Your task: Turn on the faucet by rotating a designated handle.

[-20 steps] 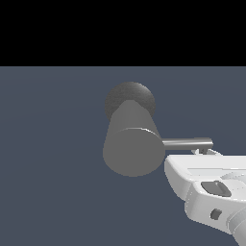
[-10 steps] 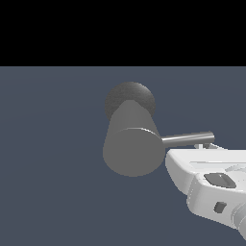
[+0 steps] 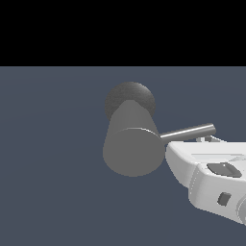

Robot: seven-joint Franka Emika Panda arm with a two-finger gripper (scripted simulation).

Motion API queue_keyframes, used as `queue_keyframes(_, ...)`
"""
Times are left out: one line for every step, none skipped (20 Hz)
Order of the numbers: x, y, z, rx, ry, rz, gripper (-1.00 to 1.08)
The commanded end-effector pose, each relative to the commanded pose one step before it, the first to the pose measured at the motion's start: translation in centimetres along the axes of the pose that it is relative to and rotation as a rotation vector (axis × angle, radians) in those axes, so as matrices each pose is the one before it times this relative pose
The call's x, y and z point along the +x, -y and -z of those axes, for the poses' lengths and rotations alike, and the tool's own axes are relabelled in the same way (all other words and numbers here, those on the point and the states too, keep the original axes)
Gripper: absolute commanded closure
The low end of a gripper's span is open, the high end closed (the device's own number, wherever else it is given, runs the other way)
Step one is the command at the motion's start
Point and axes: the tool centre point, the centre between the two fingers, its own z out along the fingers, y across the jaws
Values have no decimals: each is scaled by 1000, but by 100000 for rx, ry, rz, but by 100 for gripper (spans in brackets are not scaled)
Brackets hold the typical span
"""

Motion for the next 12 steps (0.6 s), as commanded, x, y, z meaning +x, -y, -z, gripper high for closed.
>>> queue_keyframes(-2545,-956,-251,-960,3986,636,108)
queue_keyframes(-345,-91,2,-11,152,25,108)
queue_keyframes(-342,-90,1,-10,144,24,108)
queue_keyframes(-341,-90,1,-10,144,24,108)
queue_keyframes(-344,-90,2,-10,152,25,108)
queue_keyframes(-341,-89,0,-9,144,23,108)
queue_keyframes(-343,-89,2,-9,152,24,108)
queue_keyframes(-343,-88,1,-9,152,24,108)
queue_keyframes(-339,-87,0,-8,145,23,108)
queue_keyframes(-342,-86,1,-7,152,23,108)
queue_keyframes(-341,-85,0,-6,153,23,108)
queue_keyframes(0,0,0,0,0,0,108)
